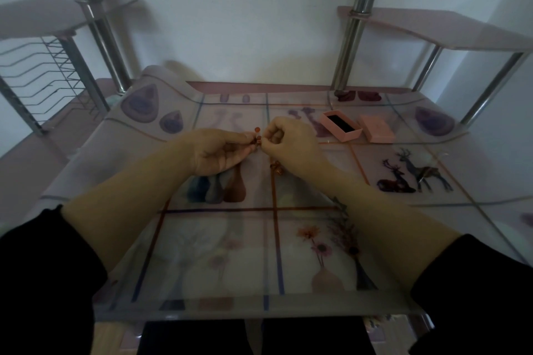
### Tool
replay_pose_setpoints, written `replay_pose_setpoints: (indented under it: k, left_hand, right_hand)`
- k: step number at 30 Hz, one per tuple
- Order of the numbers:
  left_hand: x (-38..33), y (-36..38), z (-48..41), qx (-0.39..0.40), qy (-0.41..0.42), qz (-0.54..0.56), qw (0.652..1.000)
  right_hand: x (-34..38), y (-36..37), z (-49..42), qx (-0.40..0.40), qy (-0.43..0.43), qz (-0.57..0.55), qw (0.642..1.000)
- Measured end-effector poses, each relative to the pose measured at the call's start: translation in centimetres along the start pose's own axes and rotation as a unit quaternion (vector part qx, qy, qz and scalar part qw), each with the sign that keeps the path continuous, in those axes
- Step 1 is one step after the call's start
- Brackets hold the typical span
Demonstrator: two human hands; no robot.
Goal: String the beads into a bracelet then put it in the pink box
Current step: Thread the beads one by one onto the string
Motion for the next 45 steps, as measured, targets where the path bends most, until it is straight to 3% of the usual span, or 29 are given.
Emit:
replay_pose_setpoints:
  k: [19, 24, 32, 37, 42, 45]
  left_hand:
    - [-0.1, 0.0, -0.3, -0.005, 0.014, -0.003, 1.000]
    - [-0.7, -0.1, -0.4, -0.031, 0.060, -0.081, 0.994]
    - [-2.4, 1.1, -0.4, -0.033, 0.126, -0.153, 0.980]
    - [-3.1, 1.5, -0.4, -0.068, 0.158, -0.178, 0.969]
    - [-2.9, 1.0, -1.1, -0.133, 0.179, -0.231, 0.947]
    - [-3.1, 0.7, -1.7, -0.202, 0.226, -0.373, 0.877]
  right_hand:
    - [-0.2, -0.3, -0.4, 0.017, 0.027, -0.080, 0.996]
    - [-0.3, -0.4, -0.3, 0.020, 0.045, -0.095, 0.994]
    - [1.0, -1.1, -0.4, 0.050, 0.110, -0.282, 0.952]
    - [0.7, -1.4, -0.4, 0.041, 0.137, -0.300, 0.943]
    - [-0.2, -1.6, -0.5, 0.028, 0.147, -0.247, 0.957]
    - [-0.4, -1.7, -0.7, 0.014, 0.146, -0.230, 0.962]
Point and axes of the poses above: each hand's wrist, its own z-axis away from the middle knuckle, its own y-axis out of the palm, x = y × z, the point moved 4 cm from there along -z, towards the middle knuckle, and after that the axes turned 11 degrees about -z, right-handed, at the moved point
